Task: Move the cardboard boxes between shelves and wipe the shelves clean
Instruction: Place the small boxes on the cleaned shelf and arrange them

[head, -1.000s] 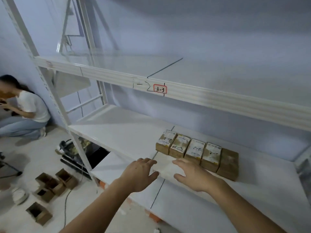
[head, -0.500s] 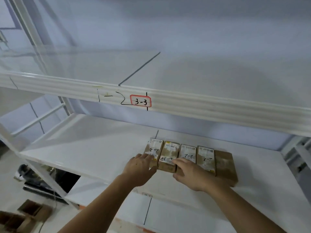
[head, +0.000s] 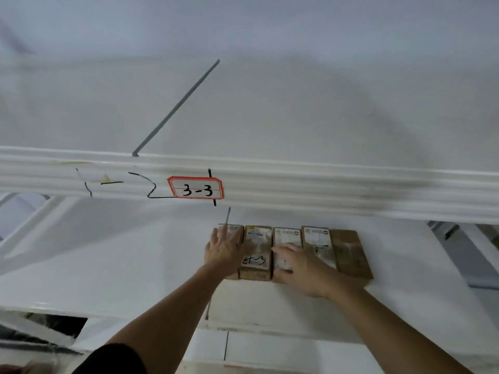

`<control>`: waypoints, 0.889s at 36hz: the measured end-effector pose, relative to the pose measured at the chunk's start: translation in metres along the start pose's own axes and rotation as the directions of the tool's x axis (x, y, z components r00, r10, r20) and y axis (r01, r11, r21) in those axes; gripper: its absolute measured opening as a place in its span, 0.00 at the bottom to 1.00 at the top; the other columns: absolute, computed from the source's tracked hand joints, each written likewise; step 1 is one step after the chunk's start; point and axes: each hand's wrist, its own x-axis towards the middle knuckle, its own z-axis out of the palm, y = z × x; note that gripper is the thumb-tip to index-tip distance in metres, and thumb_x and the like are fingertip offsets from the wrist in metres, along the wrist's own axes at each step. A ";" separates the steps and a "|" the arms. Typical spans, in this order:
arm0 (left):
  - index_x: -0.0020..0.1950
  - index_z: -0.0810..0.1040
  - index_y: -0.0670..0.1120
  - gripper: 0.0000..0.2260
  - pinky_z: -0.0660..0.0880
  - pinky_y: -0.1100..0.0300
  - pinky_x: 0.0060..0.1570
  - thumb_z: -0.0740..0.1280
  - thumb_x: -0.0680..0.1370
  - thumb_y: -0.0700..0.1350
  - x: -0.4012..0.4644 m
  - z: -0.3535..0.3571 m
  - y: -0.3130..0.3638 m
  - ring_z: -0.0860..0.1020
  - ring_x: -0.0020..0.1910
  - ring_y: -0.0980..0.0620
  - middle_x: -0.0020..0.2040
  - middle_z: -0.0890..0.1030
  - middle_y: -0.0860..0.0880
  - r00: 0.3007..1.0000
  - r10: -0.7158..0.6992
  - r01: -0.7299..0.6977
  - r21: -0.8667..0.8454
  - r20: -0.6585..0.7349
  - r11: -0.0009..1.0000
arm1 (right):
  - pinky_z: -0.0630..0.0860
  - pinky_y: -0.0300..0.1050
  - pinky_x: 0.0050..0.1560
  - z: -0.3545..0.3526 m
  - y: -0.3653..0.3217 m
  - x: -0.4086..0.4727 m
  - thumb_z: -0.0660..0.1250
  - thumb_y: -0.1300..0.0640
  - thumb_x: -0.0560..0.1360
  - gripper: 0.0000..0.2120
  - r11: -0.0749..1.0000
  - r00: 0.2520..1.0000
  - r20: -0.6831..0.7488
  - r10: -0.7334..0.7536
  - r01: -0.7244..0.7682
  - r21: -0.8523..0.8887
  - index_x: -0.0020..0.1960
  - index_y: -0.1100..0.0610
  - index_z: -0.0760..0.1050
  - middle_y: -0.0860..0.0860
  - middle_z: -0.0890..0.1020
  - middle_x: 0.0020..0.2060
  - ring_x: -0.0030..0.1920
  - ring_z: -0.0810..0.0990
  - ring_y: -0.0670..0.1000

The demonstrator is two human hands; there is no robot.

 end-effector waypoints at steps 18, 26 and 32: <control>0.76 0.58 0.60 0.20 0.68 0.36 0.68 0.53 0.84 0.58 -0.003 0.003 -0.026 0.58 0.75 0.36 0.80 0.56 0.47 0.999 0.007 -0.009 -0.044 -0.033 0.999 | 0.66 0.44 0.70 0.032 -0.052 0.021 0.61 0.47 0.83 0.27 0.995 0.985 -0.145 0.095 -0.089 0.043 0.80 0.51 0.62 0.47 0.63 0.78 0.75 0.66 0.49; 0.78 0.54 0.58 0.34 0.72 0.38 0.62 0.69 0.78 0.54 -0.023 -0.023 -0.062 0.61 0.72 0.35 0.78 0.54 0.45 0.990 0.096 -0.088 0.074 -0.106 0.993 | 0.60 0.57 0.78 0.054 -0.080 0.084 0.61 0.43 0.82 0.33 0.966 0.935 -0.261 0.241 -0.256 -0.024 0.81 0.55 0.56 0.54 0.56 0.81 0.80 0.55 0.57; 0.79 0.55 0.59 0.30 0.70 0.40 0.66 0.66 0.81 0.52 -0.047 -0.044 -0.087 0.60 0.74 0.36 0.80 0.54 0.47 0.980 0.134 -0.132 0.028 -0.145 0.991 | 0.56 0.58 0.79 0.074 -0.087 0.111 0.59 0.42 0.83 0.36 0.940 0.922 -0.239 0.304 -0.331 -0.079 0.80 0.63 0.53 0.62 0.56 0.79 0.79 0.54 0.63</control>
